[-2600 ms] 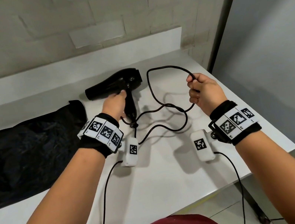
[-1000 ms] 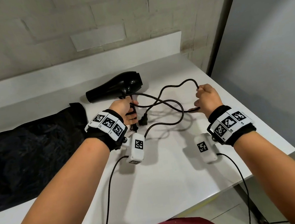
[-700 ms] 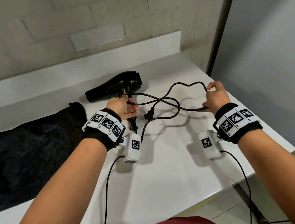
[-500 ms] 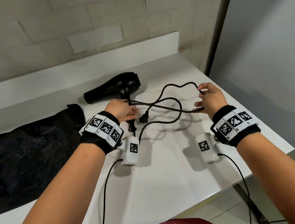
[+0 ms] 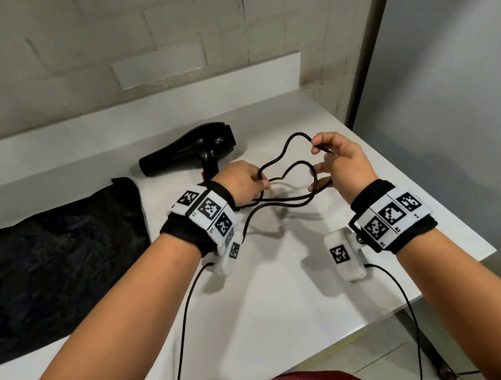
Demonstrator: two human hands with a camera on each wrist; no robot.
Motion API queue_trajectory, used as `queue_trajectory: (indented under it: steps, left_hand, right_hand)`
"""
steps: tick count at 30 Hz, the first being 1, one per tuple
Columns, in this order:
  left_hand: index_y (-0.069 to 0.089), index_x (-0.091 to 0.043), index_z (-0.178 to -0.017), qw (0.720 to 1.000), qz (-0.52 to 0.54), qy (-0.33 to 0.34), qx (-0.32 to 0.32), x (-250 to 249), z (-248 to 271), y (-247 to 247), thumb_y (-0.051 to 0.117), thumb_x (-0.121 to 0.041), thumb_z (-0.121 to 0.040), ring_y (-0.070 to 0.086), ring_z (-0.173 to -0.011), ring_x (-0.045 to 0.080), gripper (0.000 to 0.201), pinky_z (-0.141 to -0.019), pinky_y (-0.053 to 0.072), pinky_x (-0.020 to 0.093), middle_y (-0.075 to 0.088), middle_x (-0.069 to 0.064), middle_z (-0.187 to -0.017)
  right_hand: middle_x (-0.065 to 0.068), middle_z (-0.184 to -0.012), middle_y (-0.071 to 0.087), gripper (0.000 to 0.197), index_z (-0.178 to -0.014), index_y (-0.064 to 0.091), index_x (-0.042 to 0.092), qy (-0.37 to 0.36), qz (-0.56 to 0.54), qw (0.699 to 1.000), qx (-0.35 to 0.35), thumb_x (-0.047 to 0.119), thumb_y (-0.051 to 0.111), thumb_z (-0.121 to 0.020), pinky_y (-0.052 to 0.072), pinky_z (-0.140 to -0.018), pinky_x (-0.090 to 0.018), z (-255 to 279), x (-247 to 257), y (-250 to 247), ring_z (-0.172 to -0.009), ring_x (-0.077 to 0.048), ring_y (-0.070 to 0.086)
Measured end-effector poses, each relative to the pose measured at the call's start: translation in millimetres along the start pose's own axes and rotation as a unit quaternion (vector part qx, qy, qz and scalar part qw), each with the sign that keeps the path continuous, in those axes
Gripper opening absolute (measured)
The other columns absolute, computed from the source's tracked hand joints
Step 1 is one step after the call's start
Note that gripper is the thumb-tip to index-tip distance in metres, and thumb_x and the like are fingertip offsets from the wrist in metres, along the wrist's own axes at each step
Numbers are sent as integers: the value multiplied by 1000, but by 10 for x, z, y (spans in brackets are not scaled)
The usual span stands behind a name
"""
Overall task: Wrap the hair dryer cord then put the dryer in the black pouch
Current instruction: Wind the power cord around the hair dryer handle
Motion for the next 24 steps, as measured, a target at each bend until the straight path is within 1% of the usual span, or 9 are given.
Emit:
queue_trajectory:
  steps: [3,5,9,11,15,18,20,22,24]
  left_hand:
    - [67,-7,-96,998,47,13,-38,19,-1,-43,46,-17,-93,58,-84,21,24,-71,37,18,64,7,-94]
    - [64,-9,-89,991,101,32,-80,3,-11,-78,45,-14,-93,54,-67,17,20,-63,39,16,62,3,-83]
    - [50,-20,-72,959,239,74,-130,-91,-36,-124,40,-11,-95,45,-49,6,27,-51,36,14,53,-5,-67]
    - [48,-22,-69,936,311,83,-142,-139,-36,-157,38,-9,-96,45,-39,1,32,-44,35,12,52,-4,-67]
    - [47,-15,-70,879,448,72,-146,-227,-51,-219,33,-6,-98,40,-29,0,32,-37,35,13,47,2,-67]
    - [45,-11,-72,807,574,36,-131,-258,-79,-225,31,-7,-99,40,-30,0,32,-38,40,15,42,6,-67]
    - [44,-11,-71,776,616,23,-132,-229,-111,-227,31,-7,-99,42,-31,1,31,-39,41,15,41,6,-66]
    - [45,-11,-72,782,604,9,-151,-144,-163,-224,32,-8,-99,47,-33,0,30,-40,43,15,43,5,-67]
    - [45,-13,-72,812,558,-5,-170,-45,-207,-202,31,-8,-99,53,-35,0,31,-41,45,14,45,4,-69]
  right_hand:
    - [2,-82,42,38,-82,51,21,8,0,1000,5,-9,29,-89,50,-35,-24,-10,-39,-9,-45,-8,52]
    - [3,-81,43,32,-80,49,24,17,17,1000,-3,-3,35,-91,45,-33,-19,-18,-75,-14,-44,-9,50]
    - [4,-79,45,42,-78,51,28,22,66,997,-13,-7,29,-88,32,-32,-12,-31,-141,-39,-49,-15,40]
    - [4,-77,47,45,-78,52,28,25,81,996,-8,-8,27,-86,30,-32,-12,-20,-157,-33,-47,-13,39]
    - [3,-78,49,38,-80,52,28,33,73,996,28,-4,34,-89,30,-32,-12,27,-146,16,-40,-6,41]
    - [1,-82,50,28,-86,49,25,49,69,994,63,1,37,-92,33,-33,-14,44,-140,67,-48,-13,41]
    - [-2,-83,50,23,-98,44,17,64,62,994,67,-3,36,-91,37,-34,-16,53,-160,100,-51,-17,41]
    - [-4,-81,50,27,-106,40,10,86,33,994,54,-9,32,-89,40,-36,-17,56,-183,106,-52,-19,41]
    - [-3,-78,50,29,-106,43,7,100,14,994,51,-13,31,-88,43,-41,-18,65,-175,73,-54,-20,43]
Point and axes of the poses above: each hand's wrist, its own z-axis away from the middle knuckle, its own y-axis out of the palm, x = y × z, the point moved 2 cm from there along -z, towards the middle knuckle
